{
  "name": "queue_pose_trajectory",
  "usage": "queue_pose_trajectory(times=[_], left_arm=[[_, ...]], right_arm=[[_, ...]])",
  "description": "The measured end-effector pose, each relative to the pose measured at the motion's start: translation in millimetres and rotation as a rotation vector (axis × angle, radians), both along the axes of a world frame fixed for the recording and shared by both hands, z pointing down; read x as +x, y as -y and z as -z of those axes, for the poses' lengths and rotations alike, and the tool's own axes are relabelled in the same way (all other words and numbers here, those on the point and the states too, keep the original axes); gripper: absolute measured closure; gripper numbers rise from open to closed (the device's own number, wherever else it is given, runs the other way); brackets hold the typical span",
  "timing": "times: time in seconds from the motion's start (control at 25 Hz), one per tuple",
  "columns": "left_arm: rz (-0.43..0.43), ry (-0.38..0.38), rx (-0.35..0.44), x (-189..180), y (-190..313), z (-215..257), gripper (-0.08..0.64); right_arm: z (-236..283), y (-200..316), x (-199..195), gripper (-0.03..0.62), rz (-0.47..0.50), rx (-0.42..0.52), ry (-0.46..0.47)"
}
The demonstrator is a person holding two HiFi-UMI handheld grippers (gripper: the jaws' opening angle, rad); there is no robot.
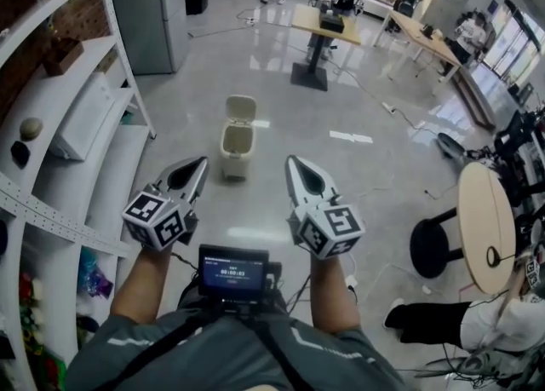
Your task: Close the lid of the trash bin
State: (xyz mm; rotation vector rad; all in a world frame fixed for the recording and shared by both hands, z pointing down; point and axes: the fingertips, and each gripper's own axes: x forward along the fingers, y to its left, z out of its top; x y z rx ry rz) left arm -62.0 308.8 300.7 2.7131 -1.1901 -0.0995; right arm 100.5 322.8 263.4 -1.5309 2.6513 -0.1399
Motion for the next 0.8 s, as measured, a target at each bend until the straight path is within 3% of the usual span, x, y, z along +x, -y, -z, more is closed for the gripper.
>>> queue_pose_trajectory(times=[0.36, 0.8], left_arm=[[-0.018, -0.016, -0.008, -1, 60, -4, 0.565], [-0.031, -0.049, 0.009, -38, 172, 11, 0.565]], right_arm=[[-6, 54, 1, 0.580, -0.035, -0.026, -0.014], [11, 160, -39, 0.580, -0.051, -0.016, -0.038]])
